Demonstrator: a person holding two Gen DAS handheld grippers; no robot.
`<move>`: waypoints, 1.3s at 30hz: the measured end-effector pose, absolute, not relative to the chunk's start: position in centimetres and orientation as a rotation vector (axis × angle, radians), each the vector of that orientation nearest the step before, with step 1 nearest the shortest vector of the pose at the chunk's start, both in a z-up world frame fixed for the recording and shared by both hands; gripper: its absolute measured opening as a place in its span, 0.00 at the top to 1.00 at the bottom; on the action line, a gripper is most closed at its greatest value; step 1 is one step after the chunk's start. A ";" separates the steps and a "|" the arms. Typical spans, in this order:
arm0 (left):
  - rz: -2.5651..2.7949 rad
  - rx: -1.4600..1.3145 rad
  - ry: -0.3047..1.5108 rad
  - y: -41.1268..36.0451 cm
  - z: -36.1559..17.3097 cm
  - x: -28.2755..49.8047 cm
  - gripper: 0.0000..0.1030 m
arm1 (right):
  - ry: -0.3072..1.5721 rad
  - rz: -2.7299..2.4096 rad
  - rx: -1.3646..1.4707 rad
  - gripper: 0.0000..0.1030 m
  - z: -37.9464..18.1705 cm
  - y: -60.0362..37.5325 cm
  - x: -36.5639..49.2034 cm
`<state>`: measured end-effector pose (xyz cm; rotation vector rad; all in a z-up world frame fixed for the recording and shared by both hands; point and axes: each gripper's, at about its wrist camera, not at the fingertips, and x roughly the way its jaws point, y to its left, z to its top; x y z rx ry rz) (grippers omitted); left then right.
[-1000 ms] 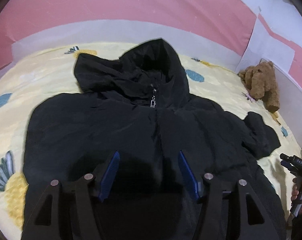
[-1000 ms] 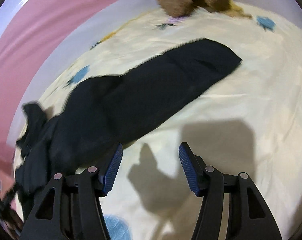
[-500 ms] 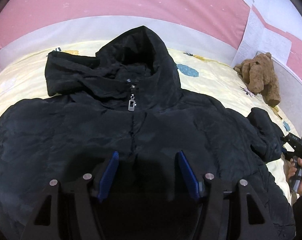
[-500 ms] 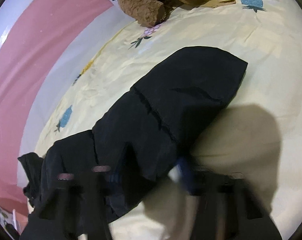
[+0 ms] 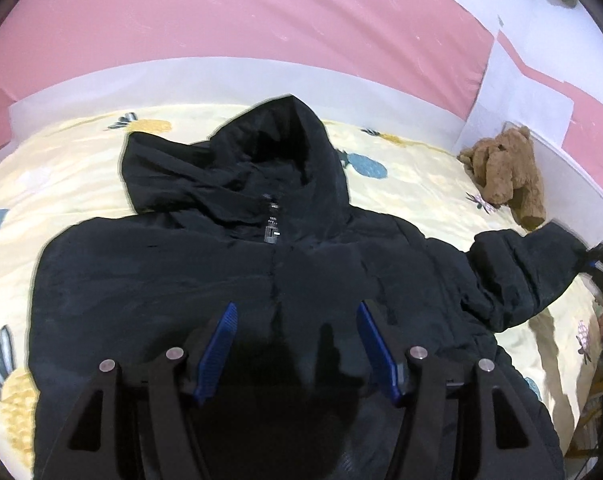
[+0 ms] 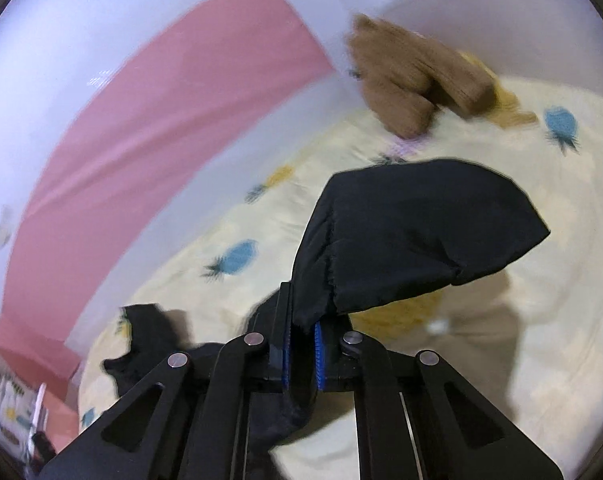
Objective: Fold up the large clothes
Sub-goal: 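Grasp the other sleeve with the right tool and lift it, then fold the held sleeve across the jacket body and open the right tool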
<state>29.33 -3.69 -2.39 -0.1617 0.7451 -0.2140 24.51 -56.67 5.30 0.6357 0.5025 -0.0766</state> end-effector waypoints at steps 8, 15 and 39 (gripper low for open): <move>-0.115 -0.191 0.741 1.9 -0.9 26.4 0.40 | 0.479 0.138 0.490 0.92 12.0 -45.1 24.2; -0.052 -0.235 0.734 6.8 -0.8 24.1 0.40 | 0.577 0.310 0.350 0.92 9.5 -32.6 25.8; -0.025 -0.321 0.673 11.9 -0.2 23.0 0.40 | 0.868 0.571 0.271 0.39 -4.4 -20.3 27.8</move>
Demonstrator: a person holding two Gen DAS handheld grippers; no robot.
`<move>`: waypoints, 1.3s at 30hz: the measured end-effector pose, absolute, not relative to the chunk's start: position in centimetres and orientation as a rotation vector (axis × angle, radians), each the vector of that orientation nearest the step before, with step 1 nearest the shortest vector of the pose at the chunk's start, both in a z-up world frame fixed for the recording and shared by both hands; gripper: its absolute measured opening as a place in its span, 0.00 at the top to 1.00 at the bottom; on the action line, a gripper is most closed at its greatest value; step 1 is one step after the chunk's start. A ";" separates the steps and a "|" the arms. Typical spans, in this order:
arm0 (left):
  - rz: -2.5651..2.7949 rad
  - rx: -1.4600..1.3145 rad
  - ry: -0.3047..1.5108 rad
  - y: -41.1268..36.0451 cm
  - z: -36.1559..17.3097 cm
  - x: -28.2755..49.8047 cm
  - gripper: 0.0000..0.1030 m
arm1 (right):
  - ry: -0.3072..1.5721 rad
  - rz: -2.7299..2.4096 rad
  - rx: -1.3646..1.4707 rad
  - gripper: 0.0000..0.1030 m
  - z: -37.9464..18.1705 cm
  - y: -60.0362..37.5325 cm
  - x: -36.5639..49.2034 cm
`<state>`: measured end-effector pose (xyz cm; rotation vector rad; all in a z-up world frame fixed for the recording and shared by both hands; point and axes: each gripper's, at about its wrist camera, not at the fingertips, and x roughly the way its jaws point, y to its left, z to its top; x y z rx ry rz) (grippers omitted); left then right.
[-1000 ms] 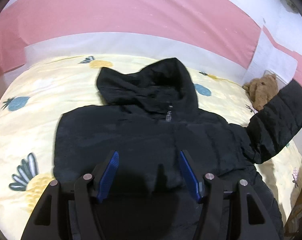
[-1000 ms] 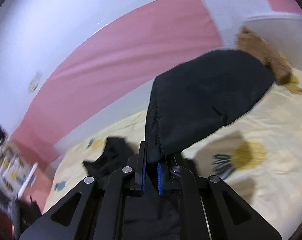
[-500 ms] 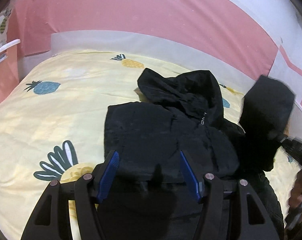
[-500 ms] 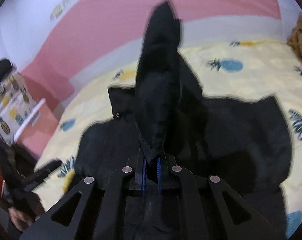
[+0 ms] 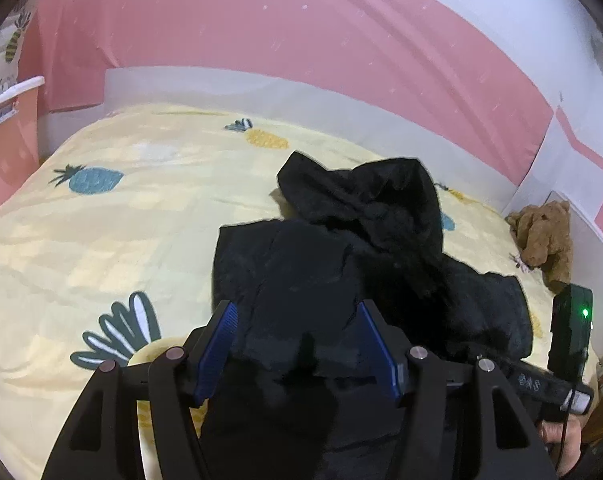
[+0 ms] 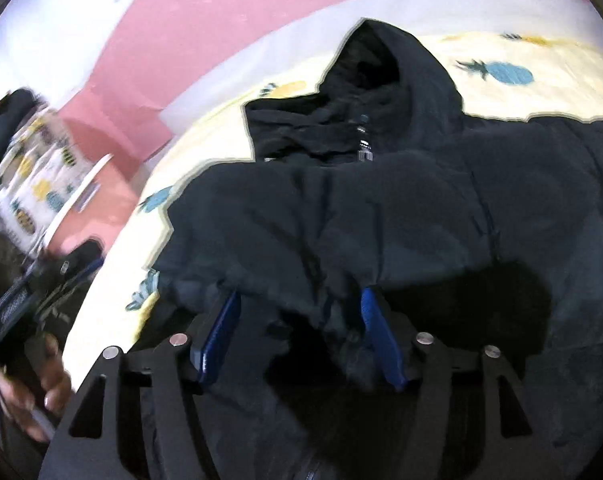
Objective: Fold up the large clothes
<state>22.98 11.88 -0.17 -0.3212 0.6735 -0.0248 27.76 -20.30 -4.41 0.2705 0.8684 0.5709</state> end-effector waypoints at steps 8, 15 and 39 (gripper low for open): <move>-0.127 -0.292 0.670 7.1 1.2 25.9 0.40 | 0.719 0.408 0.228 0.39 -1.4 -27.8 26.2; -0.176 -0.220 0.819 1.9 -5.5 32.1 0.40 | 0.845 0.136 0.208 0.64 -7.0 -35.2 31.1; -0.128 -0.170 0.822 0.8 -8.3 38.4 0.51 | 0.873 0.048 0.157 0.66 -9.8 -37.4 37.2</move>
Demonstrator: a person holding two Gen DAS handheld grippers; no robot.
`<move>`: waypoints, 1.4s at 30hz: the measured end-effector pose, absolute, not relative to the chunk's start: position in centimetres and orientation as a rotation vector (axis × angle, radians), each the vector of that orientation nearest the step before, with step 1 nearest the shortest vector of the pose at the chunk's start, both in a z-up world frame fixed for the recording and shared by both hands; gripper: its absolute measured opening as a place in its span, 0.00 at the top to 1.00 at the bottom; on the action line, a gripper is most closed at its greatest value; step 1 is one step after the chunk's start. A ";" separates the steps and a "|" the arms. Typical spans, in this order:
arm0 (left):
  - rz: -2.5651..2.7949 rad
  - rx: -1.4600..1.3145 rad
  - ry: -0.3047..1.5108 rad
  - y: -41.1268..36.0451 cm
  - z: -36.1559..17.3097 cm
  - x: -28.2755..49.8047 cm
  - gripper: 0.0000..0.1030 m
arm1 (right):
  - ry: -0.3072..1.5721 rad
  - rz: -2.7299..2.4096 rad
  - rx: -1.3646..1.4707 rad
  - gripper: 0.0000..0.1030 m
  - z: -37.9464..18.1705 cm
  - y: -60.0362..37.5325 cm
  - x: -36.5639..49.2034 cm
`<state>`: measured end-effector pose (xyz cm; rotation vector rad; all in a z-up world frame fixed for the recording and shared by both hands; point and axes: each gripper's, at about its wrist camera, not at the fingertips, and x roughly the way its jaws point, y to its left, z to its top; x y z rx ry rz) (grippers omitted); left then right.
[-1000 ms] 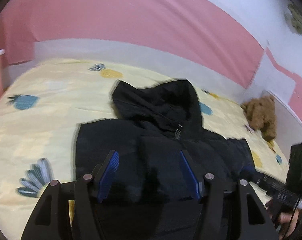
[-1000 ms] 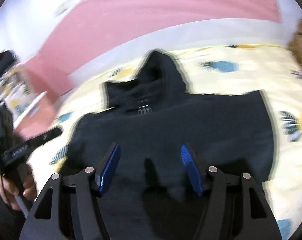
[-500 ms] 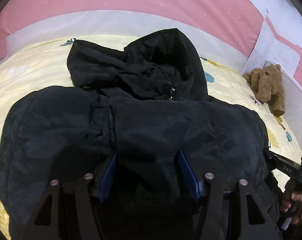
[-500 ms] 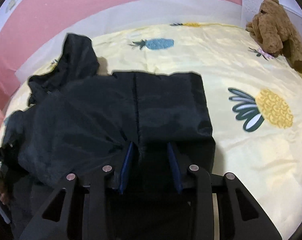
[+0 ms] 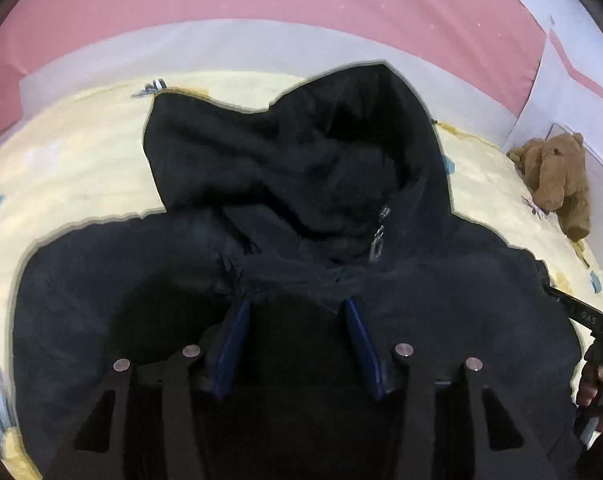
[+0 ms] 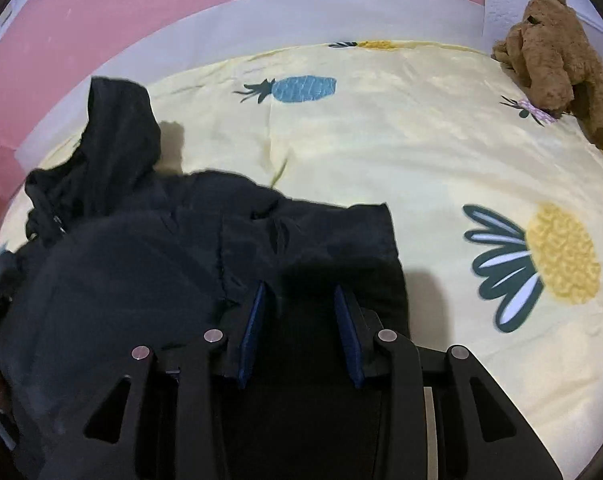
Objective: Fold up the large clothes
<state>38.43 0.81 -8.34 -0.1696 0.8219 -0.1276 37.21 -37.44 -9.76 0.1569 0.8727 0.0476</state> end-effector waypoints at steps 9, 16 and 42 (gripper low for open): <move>-0.144 -0.210 0.780 2.1 -5.8 36.2 0.51 | 0.782 0.057 0.194 0.64 -4.8 -37.3 33.8; -0.113 -0.171 0.785 4.0 -6.8 33.9 0.51 | 0.855 0.165 0.138 0.64 -6.9 -32.6 32.6; -0.006 -0.307 0.753 12.0 -8.8 20.1 0.51 | 0.827 0.040 0.227 0.62 -9.7 -37.0 23.5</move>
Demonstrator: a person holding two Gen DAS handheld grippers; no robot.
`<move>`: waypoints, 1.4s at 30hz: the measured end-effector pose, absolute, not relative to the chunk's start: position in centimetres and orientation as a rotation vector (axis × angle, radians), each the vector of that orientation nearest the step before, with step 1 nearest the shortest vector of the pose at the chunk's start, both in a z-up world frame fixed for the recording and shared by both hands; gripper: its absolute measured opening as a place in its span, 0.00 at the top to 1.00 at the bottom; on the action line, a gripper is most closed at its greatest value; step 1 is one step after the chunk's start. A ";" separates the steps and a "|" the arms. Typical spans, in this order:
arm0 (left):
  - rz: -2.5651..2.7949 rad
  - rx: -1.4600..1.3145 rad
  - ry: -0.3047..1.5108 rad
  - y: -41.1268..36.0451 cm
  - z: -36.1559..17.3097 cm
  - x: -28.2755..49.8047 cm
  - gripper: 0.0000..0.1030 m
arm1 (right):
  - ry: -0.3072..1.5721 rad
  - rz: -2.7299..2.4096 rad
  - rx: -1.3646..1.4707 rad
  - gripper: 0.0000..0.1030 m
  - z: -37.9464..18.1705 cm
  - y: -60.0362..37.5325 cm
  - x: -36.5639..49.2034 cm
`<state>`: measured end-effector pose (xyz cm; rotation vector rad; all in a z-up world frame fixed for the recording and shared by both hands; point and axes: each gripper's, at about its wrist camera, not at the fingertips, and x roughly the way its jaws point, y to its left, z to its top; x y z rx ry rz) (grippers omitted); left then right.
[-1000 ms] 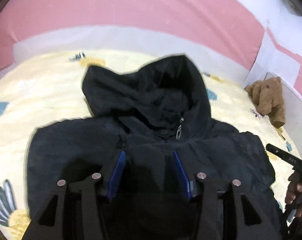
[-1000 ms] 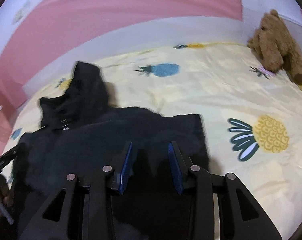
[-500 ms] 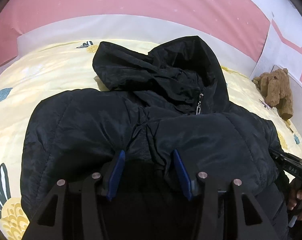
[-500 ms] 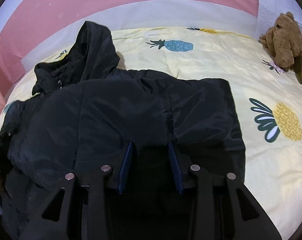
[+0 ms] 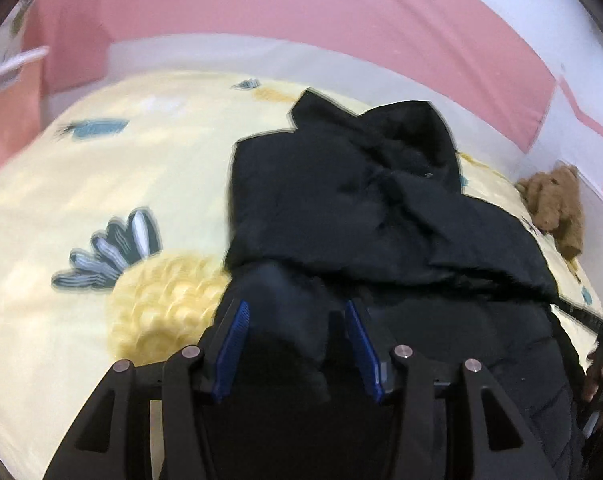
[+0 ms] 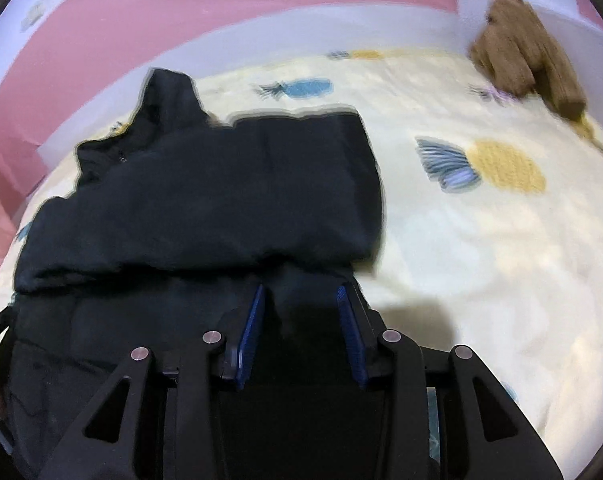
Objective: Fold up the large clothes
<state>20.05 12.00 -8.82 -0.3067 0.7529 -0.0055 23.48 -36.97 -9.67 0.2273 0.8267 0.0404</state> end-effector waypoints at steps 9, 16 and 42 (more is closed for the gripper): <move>0.009 -0.262 0.753 11.2 -6.5 18.8 0.51 | 0.739 0.096 0.218 0.62 -4.7 -36.1 21.6; -0.069 -0.235 0.703 9.0 0.0 19.3 0.50 | 0.678 0.226 0.157 0.50 1.1 -32.1 22.1; -0.003 -0.294 0.749 14.2 0.4 48.0 0.37 | 0.694 0.330 -0.206 0.49 5.4 -18.4 49.4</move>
